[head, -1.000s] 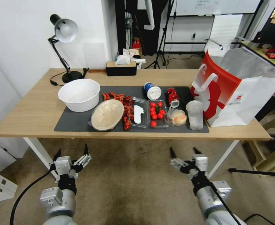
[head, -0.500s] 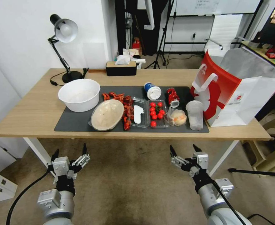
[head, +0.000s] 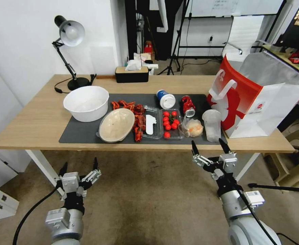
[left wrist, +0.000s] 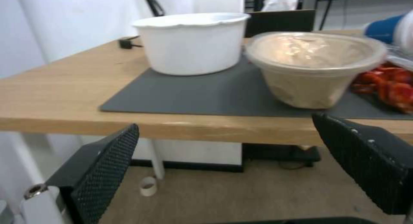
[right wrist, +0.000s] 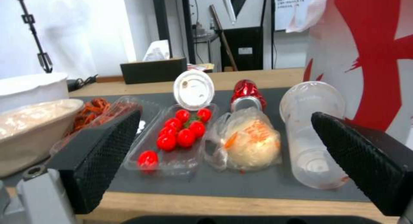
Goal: Pick up the trash from the table and place it into the takeout bag.
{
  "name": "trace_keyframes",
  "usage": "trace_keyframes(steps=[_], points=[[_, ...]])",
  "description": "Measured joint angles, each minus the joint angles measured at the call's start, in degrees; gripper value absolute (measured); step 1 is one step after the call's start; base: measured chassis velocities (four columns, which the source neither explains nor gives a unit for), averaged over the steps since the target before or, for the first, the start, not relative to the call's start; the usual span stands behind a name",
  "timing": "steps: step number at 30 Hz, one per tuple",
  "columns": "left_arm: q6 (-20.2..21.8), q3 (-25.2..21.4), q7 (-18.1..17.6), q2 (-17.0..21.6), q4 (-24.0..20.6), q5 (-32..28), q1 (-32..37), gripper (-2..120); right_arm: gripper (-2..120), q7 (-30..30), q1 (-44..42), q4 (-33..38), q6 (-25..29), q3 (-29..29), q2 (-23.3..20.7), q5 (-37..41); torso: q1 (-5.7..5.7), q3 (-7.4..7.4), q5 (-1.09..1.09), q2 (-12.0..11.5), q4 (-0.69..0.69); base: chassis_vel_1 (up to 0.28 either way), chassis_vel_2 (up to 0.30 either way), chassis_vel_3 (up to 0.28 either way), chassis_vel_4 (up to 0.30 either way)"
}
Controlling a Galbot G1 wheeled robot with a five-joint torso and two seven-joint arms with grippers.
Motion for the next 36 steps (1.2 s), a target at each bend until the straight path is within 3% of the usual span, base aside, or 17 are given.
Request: trace_keyframes(steps=[3,7,14,18,21,24,26,29,36], points=[[0.2,0.6,0.6,1.2,0.4,0.0,-0.3,100,100,3.2,2.6,0.2,-3.4,1.6,-4.9,5.9,0.0,0.0,0.01,0.0,0.0,0.0,0.0,0.0,0.0],[0.2,0.4,0.6,1.5,0.3,0.0,0.2,100,100,5.2,4.9,-0.9,-5.2,2.1,-8.1,10.0,0.0,0.0,0.02,0.0,0.0,0.0,0.0,0.0,0.0],[0.4,-0.1,1.1,1.6,0.1,0.1,1.8,100,100,12.0,16.0,-7.6,-10.8,1.2,-17.1,20.6,0.0,0.01,0.02,0.0,0.02,0.0,0.0,0.0,0.0],[0.3,-0.2,1.1,1.4,0.0,0.3,2.0,100,100,12.7,18.5,-9.0,-12.4,0.9,-19.0,22.8,0.0,0.01,0.01,0.0,0.02,0.0,0.0,0.0,0.0],[0.2,-0.1,1.4,1.0,0.1,1.4,2.5,100,100,16.7,24.1,-10.9,-17.7,-0.7,-22.2,26.6,0.0,0.01,0.01,0.0,0.02,0.0,0.0,0.0,0.0],[0.2,0.0,1.4,0.8,0.1,1.6,2.5,100,100,18.5,25.5,-11.2,-20.1,-1.1,-22.9,27.4,0.0,0.01,0.02,0.0,0.02,0.0,0.0,0.0,0.0],[0.2,0.0,1.5,0.5,0.4,1.9,2.2,100,100,23.0,27.9,-12.0,-26.0,-2.1,-24.6,30.3,0.0,0.01,0.02,0.0,0.0,0.0,0.0,0.0,0.0],[0.2,-0.2,1.5,0.5,0.8,1.9,1.9,100,100,26.4,29.2,-12.7,-29.2,-2.7,-25.6,33.1,0.01,0.01,0.01,0.0,0.01,0.0,0.0,0.0,0.0],[0.1,-0.2,1.5,0.7,1.8,2.4,1.7,100,100,30.7,31.9,-15.3,-32.0,-3.8,-25.7,39.0,0.0,0.0,0.01,0.0,0.02,0.0,0.0,0.0,0.0]])
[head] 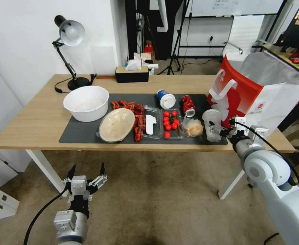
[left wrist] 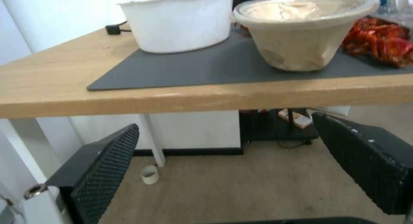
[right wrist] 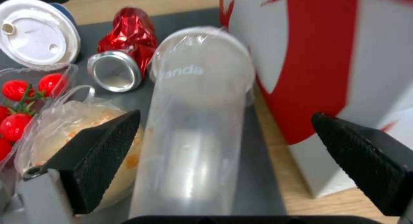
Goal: Pick up the trash from the table and place it into the takeout bag.
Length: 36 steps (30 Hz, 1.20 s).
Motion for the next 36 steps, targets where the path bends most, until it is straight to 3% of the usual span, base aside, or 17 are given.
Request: trace_keyframes(steps=[19,29,31,36], points=[[-0.8,0.0,-0.2,-0.7,1.4,0.9,-0.2,100,99,2.4,3.1,-3.6,-1.5,-3.6,3.1,1.5,0.0,-0.01,0.0,0.0,-0.01,0.0,0.0,0.0,0.0],[-2.2,-0.3,-0.3,-0.3,2.3,1.5,-0.2,100,74,2.8,0.3,-2.3,-1.7,-2.9,4.3,1.7,0.0,0.0,0.0,0.0,-0.02,0.0,0.0,0.0,0.0],[-2.5,-0.2,-0.3,-0.3,2.5,1.6,-0.2,100,61,2.8,-0.6,-1.7,-1.7,-2.4,4.6,1.6,0.0,0.0,0.0,0.0,-0.01,0.0,0.0,0.0,0.0],[-2.5,-0.1,-0.4,-0.1,2.5,1.6,-0.3,100,53,2.7,-1.3,-1.3,-1.7,-2.0,4.7,1.6,0.0,-0.01,-0.01,0.0,-0.01,0.0,0.0,0.0,0.0]])
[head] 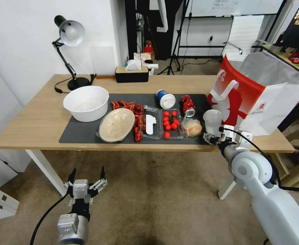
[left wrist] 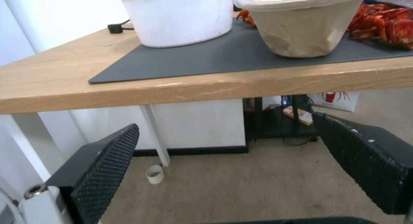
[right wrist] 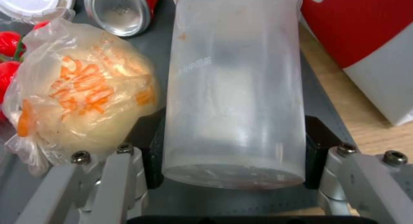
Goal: Pick up the trash from the table and place it into the takeout bag.
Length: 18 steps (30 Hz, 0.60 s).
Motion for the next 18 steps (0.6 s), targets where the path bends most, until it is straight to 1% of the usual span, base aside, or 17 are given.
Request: trace_keyframes(steps=[7,10,11,12,13,14,15,16,18], points=[[-0.2,-0.1,0.0,0.6,0.0,-0.1,0.1,100,53,-0.1,-0.9,1.0,0.0,0.6,0.0,-0.1,0.0,0.0,0.01,0.0,0.0,0.0,0.0,0.0,0.0],[-0.3,-0.1,-0.1,0.8,0.0,-0.1,0.1,100,53,-1.4,-1.8,2.2,0.6,1.0,0.1,-0.6,0.0,0.0,0.01,0.0,0.0,0.0,0.0,0.0,0.0],[-0.4,-0.1,-0.1,1.0,-0.3,-0.2,0.2,100,53,-4.1,-3.0,4.6,3.3,1.6,0.0,-2.8,0.0,0.0,0.01,0.0,0.01,0.0,0.0,0.0,0.0],[-0.4,-0.1,-0.1,1.0,-0.4,-0.2,0.2,100,53,-5.9,-3.7,6.0,4.0,2.1,-0.2,-4.4,0.0,0.0,0.0,0.0,0.0,0.0,0.0,0.0,0.0],[-0.4,-0.1,-0.1,1.0,-0.4,-0.2,0.2,100,53,-5.9,-3.7,6.0,4.0,2.1,-0.2,-4.4,0.0,0.0,0.0,0.0,0.0,0.0,0.0,0.0,0.0],[-0.5,-0.2,-0.1,1.1,-0.5,-0.2,0.2,100,53,-7.5,-4.2,7.2,4.3,2.4,-0.6,-5.9,0.0,0.0,0.0,0.0,-0.01,0.0,0.0,0.0,0.0],[-0.5,-0.2,-0.1,1.2,-0.6,-0.2,0.3,100,53,-11.0,-5.1,9.2,5.5,3.0,-1.3,-7.9,0.0,0.0,0.01,0.0,-0.01,0.0,0.0,0.0,0.0],[-0.5,-0.2,-0.1,1.2,-0.6,-0.2,0.3,100,53,-11.0,-5.1,9.2,5.5,3.0,-1.3,-7.9,0.0,0.0,0.01,0.0,-0.01,0.0,0.0,0.0,0.0],[-0.5,-0.2,-0.1,1.3,-0.7,-0.2,0.2,100,53,-16.4,-6.1,12.4,8.4,4.0,-3.1,-9.3,0.0,0.0,-0.01,0.0,0.0,0.0,0.0,0.0,0.0]])
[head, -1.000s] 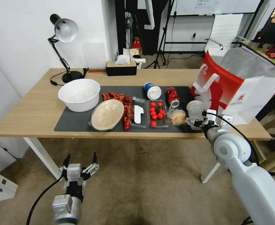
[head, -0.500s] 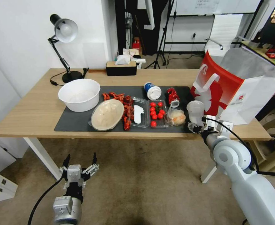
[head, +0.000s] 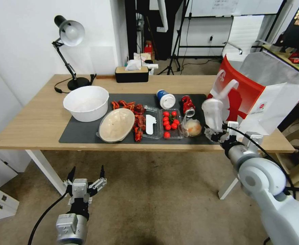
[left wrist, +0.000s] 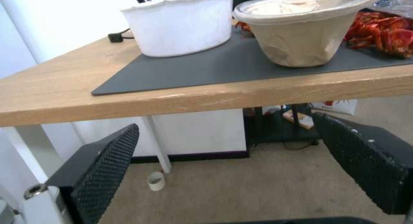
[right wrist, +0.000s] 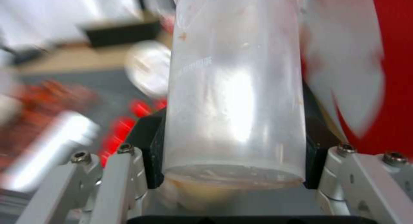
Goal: Pick up the trash from the table and place it into the takeout bag.
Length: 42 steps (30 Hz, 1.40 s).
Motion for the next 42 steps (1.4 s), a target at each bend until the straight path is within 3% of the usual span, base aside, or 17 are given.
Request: trace_keyframes(steps=[4,6,9,16,22,30,38,40,42], points=[[0.0,-0.1,-0.1,0.1,0.0,0.0,0.0,100,53,-4.1,-0.3,1.9,1.4,0.7,-1.7,-1.0,0.0,0.0,0.0,0.0,0.0,0.0,0.0,0.0,0.0],[-0.1,-0.1,-0.7,0.0,0.0,0.0,-0.1,100,53,-5.9,0.4,3.7,6.5,1.8,-4.2,-1.3,0.0,0.0,0.0,0.0,0.01,0.0,0.0,0.0,0.0],[-0.4,-0.3,-0.9,0.0,0.1,0.1,-0.1,100,53,-5.5,1.7,4.1,9.2,4.0,-7.0,0.3,0.0,0.0,0.01,0.0,0.01,0.0,0.0,0.0,0.0],[-0.9,-0.4,-0.9,-0.2,0.3,0.2,-0.1,100,53,-1.8,5.2,2.7,9.7,8.7,-11.9,7.4,0.0,0.0,0.02,0.0,0.0,0.0,0.0,0.0,0.0],[-0.9,0.0,-0.8,-0.6,0.5,0.6,-0.1,100,53,1.1,11.8,-3.6,9.7,10.5,-15.9,12.9,0.0,0.0,0.02,0.0,0.0,0.0,0.0,0.0,0.0],[-0.9,0.0,-0.6,-0.5,0.5,0.9,0.1,100,53,2.6,19.2,-13.7,9.7,7.3,-18.6,14.9,0.0,0.01,0.02,0.0,0.01,0.0,0.0,0.0,0.0],[-0.9,0.4,0.1,-0.7,1.0,1.3,0.3,100,81,3.0,19.9,-16.7,9.2,6.9,-18.8,15.6,0.0,0.01,0.01,0.0,0.0,0.0,0.0,0.0,0.0],[-0.9,0.3,-0.2,-0.6,1.2,1.3,0.0,100,92,3.0,19.4,-16.6,8.6,7.0,-18.7,15.5,0.0,0.01,0.01,0.0,0.0,0.0,0.0,0.0,0.0],[-0.9,0.1,-0.3,-0.4,1.3,1.3,-0.1,100,95,3.0,19.1,-16.4,8.5,7.0,-18.6,15.5,0.0,0.01,0.01,0.0,0.0,0.0,0.0,0.0,0.0]])
